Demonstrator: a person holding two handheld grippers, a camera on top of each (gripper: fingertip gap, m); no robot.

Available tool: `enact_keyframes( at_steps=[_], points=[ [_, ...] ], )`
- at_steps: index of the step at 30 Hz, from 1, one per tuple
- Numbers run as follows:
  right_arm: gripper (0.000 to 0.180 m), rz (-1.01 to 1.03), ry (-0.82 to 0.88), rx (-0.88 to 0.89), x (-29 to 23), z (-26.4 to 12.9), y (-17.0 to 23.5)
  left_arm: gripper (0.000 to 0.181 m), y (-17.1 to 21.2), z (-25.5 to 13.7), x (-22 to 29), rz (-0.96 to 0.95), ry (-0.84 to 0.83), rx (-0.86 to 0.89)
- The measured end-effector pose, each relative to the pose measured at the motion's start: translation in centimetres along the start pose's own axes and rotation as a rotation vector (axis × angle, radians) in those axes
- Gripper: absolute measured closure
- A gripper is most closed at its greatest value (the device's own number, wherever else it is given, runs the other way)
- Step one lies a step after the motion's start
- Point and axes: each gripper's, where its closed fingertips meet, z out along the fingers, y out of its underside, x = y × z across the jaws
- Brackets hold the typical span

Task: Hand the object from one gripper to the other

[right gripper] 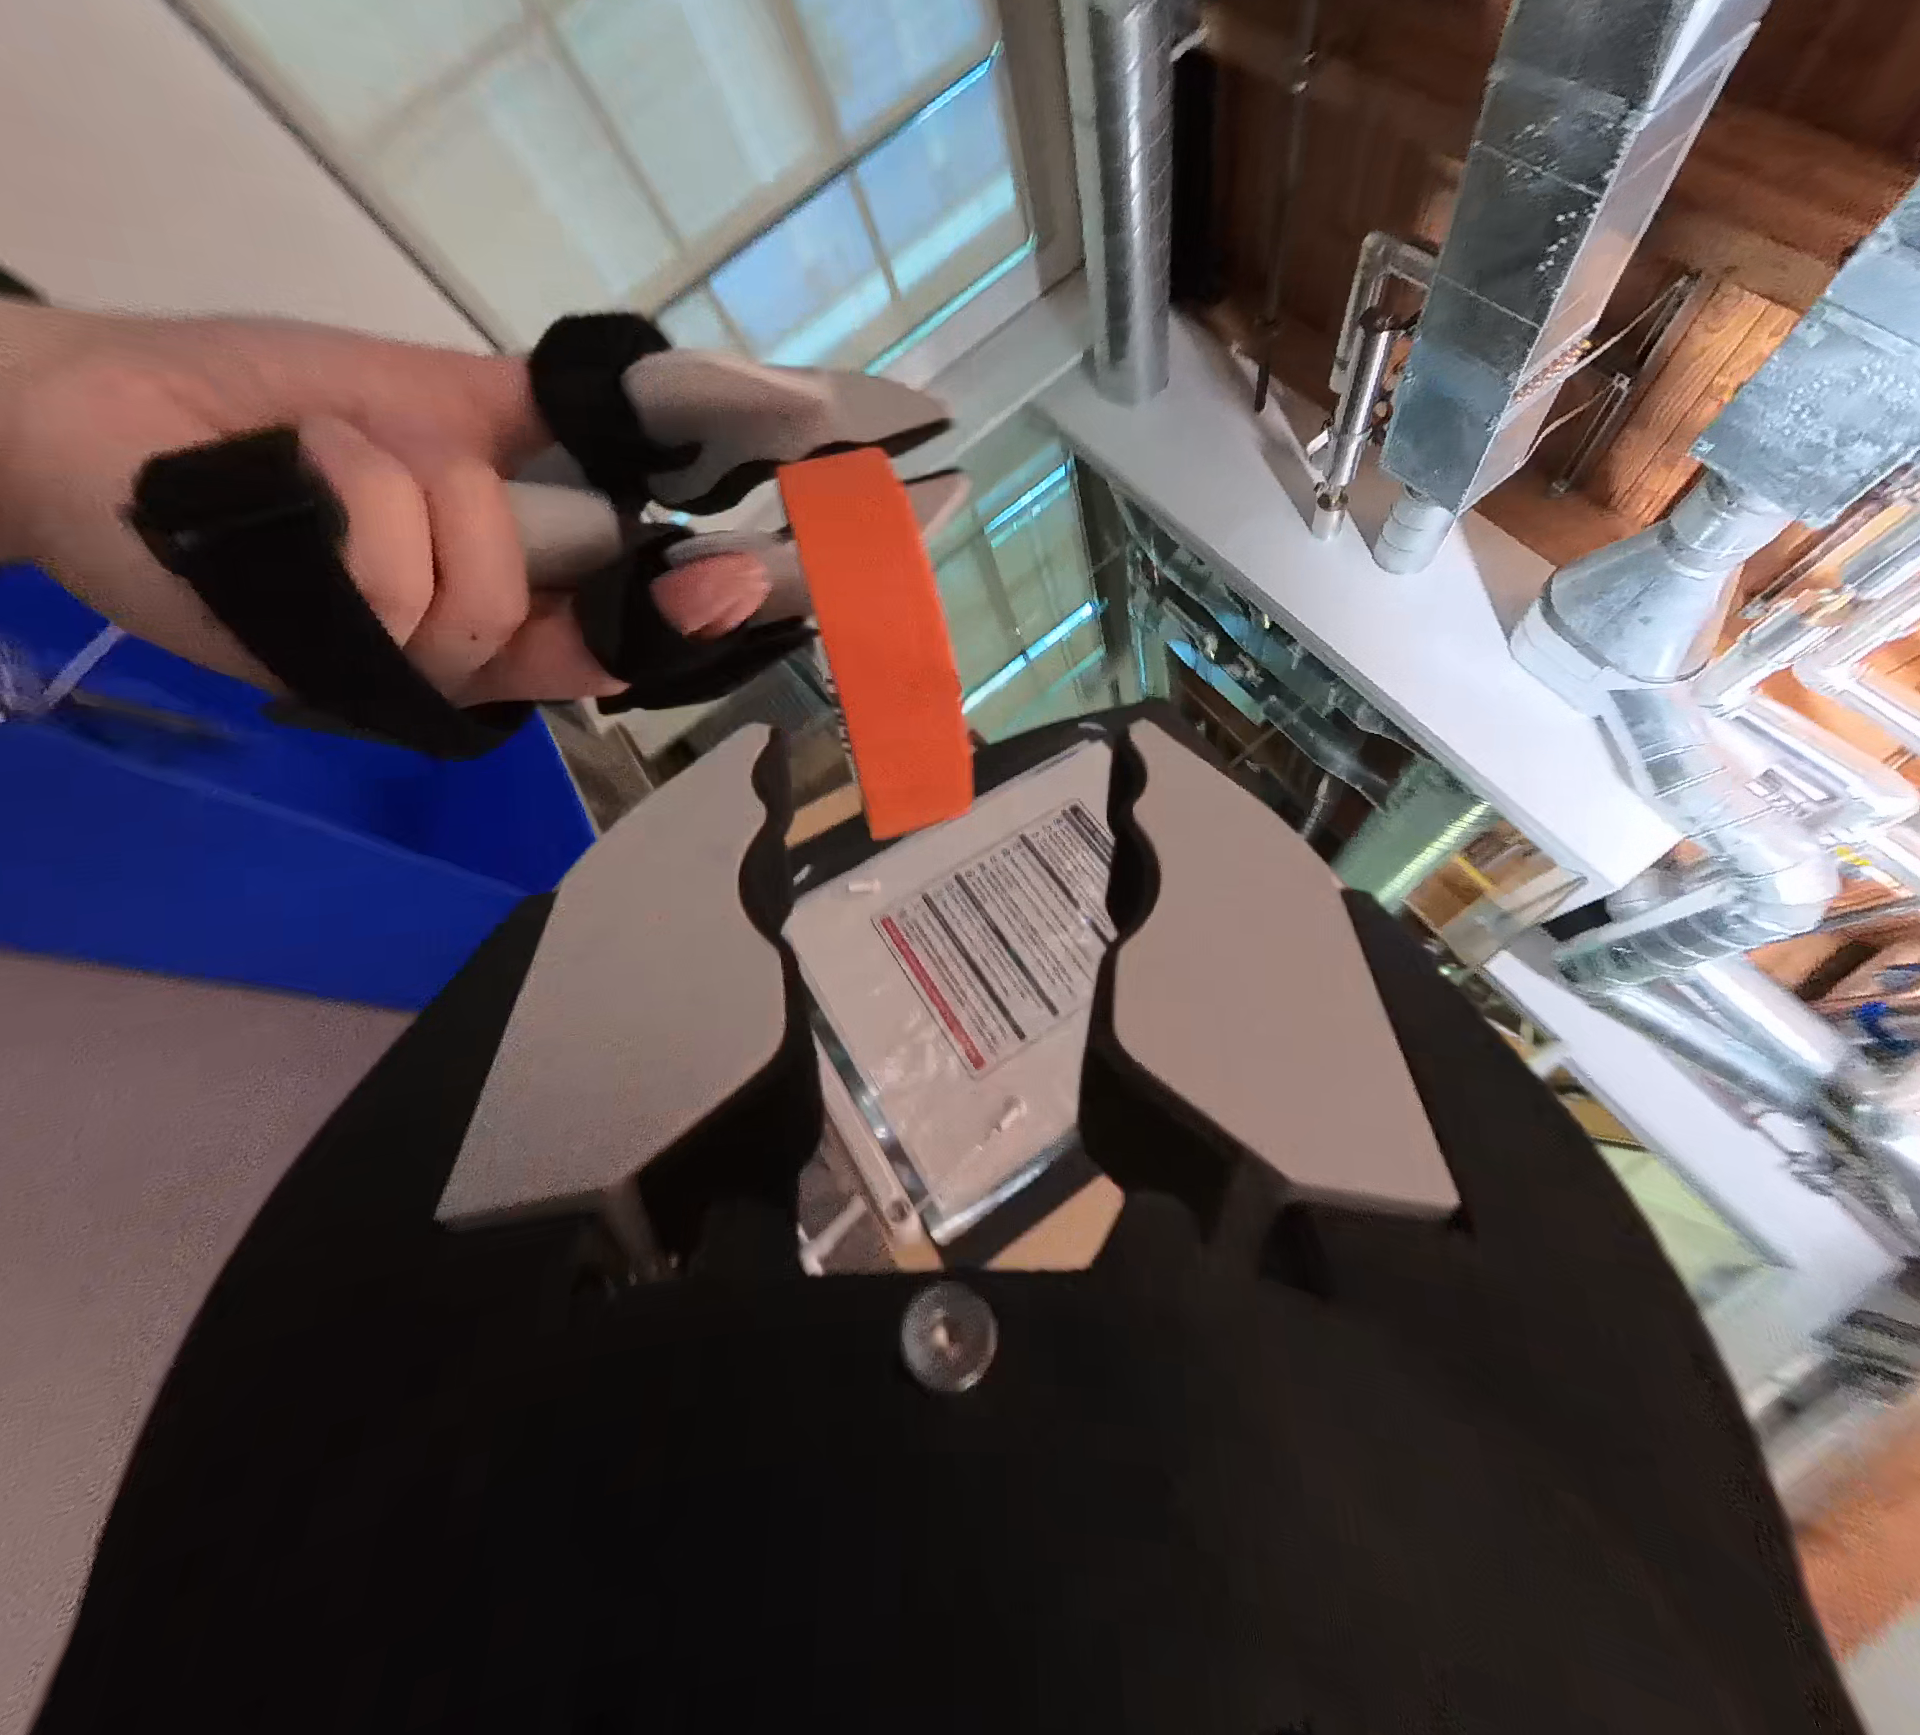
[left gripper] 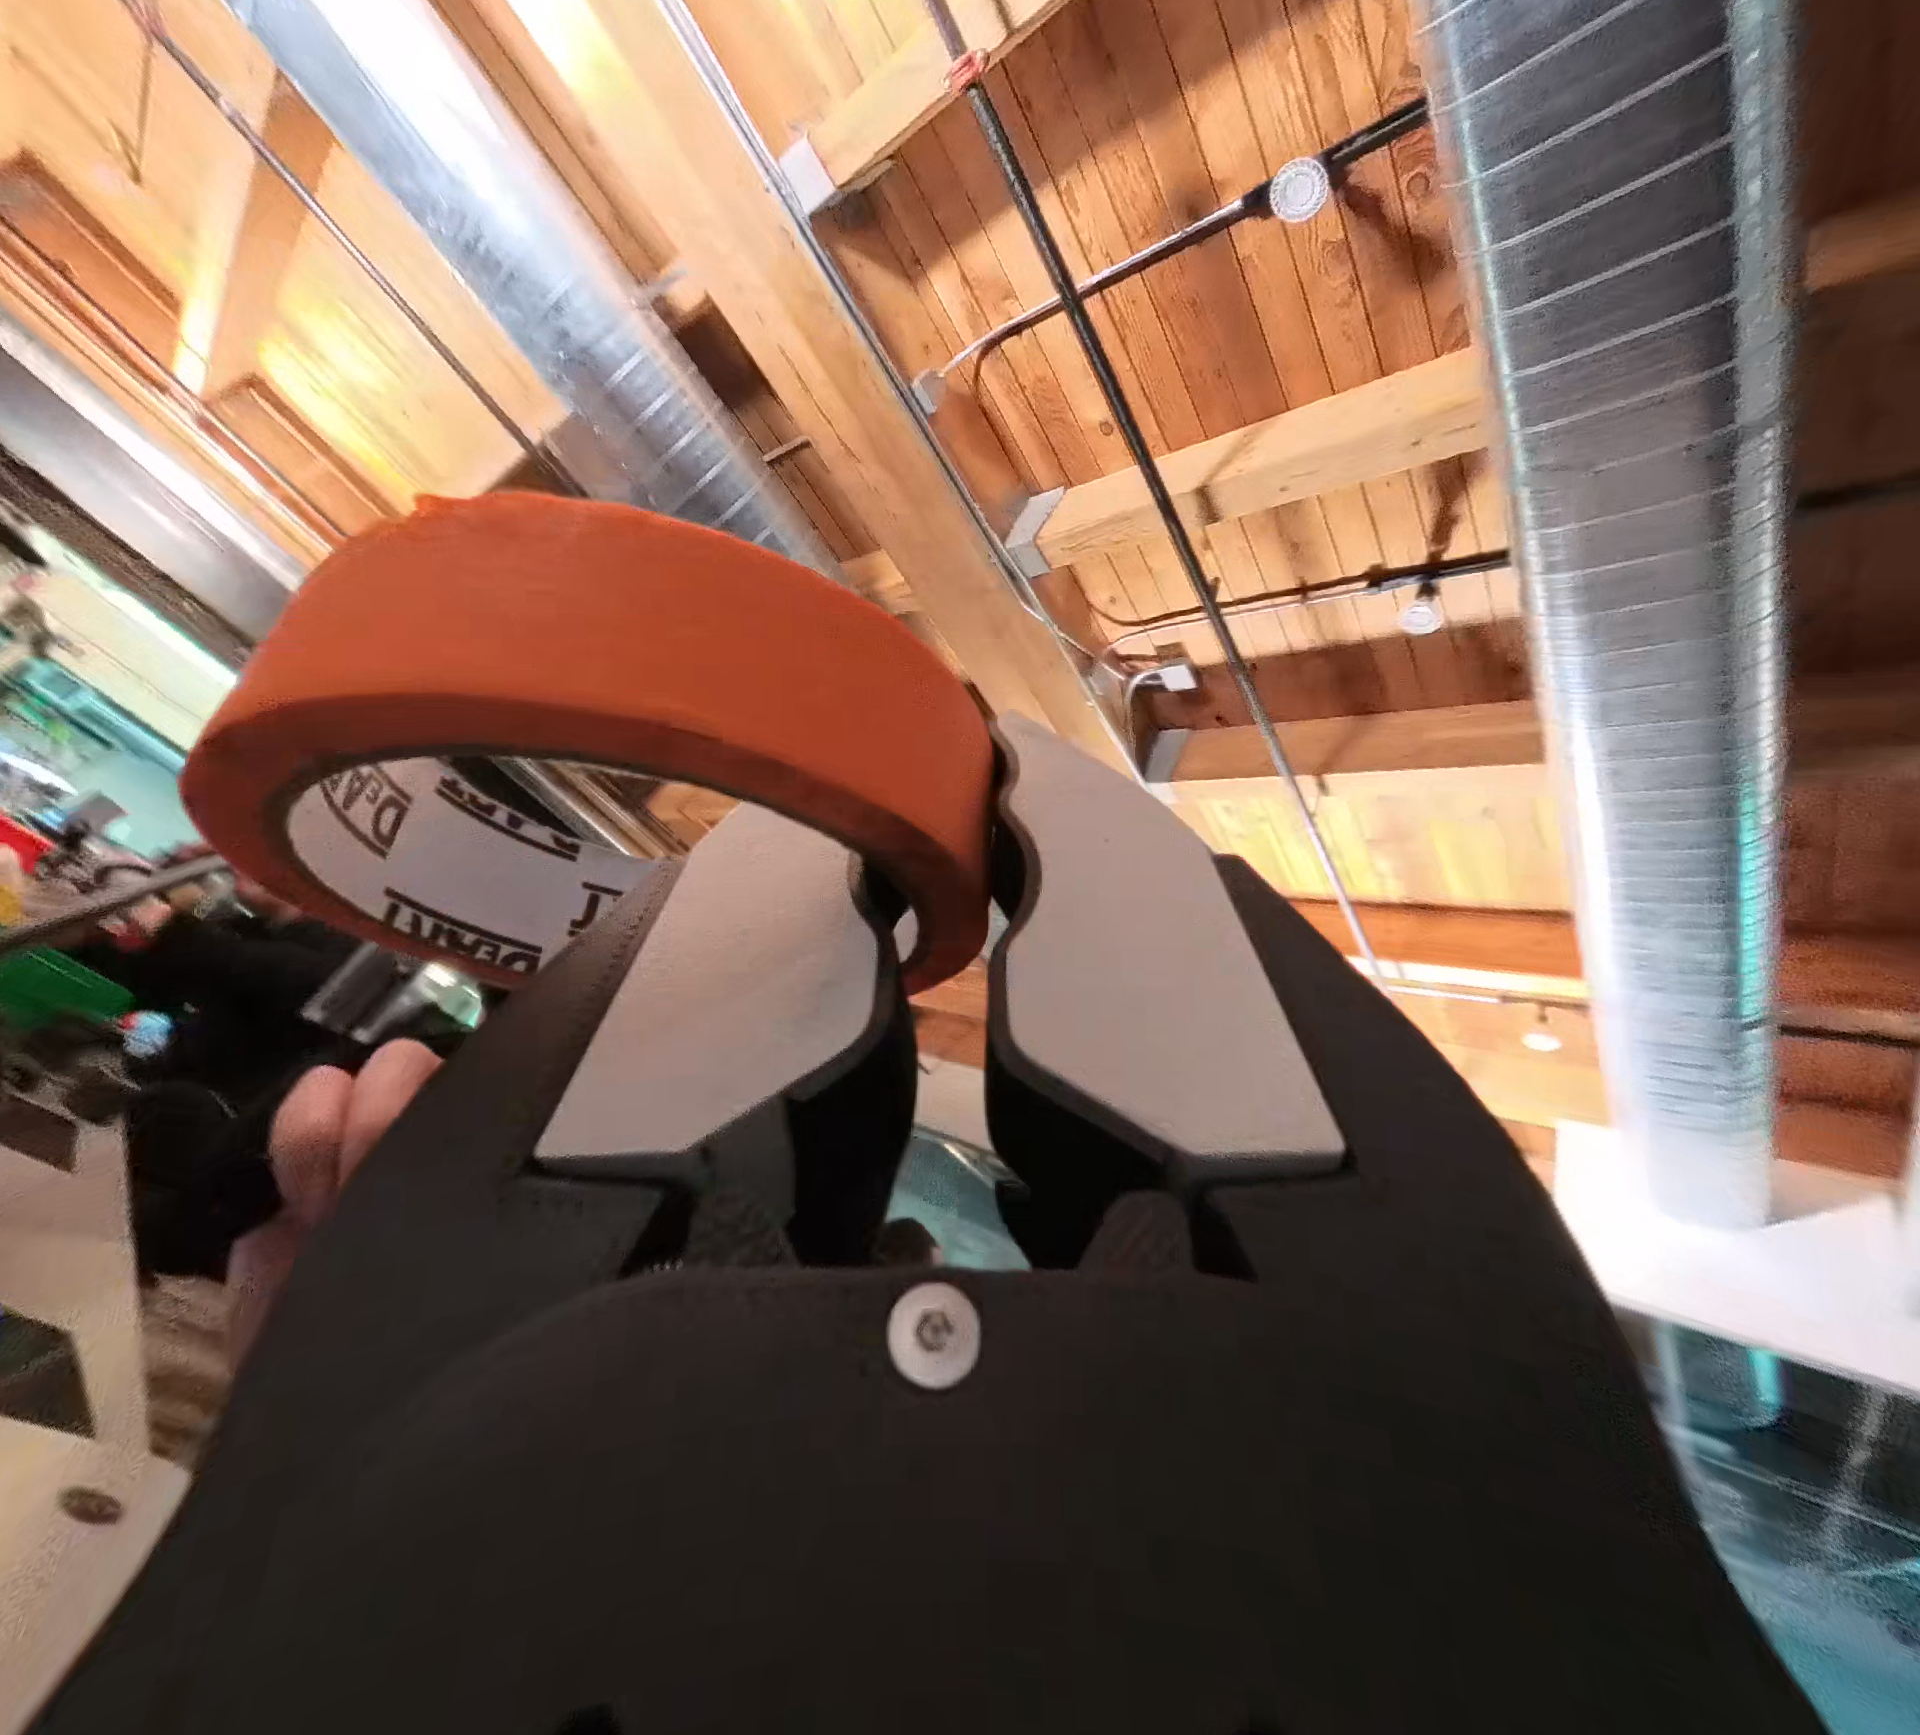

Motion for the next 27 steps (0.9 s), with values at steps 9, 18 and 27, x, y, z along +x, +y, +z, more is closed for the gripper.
enact_keyframes(
  at_steps=[9,18,27],
  points=[
    [0.152,-0.021,0.000,-0.109,-0.4,0.2,1.7,0.168,5.0,1.3,-2.6,-0.094,-0.030,-0.217],
    [0.152,0.812,-0.165,-0.279,3.7,-1.5,6.0,0.120,3.3,-1.5,-7.3,0.959,-0.766,-0.584],
    [0.152,1.073,-0.473,-0.633,-0.2,-4.7,8.4,0.112,2.2,-4.8,-10.6,1.422,-1.155,-0.858]
  ],
)
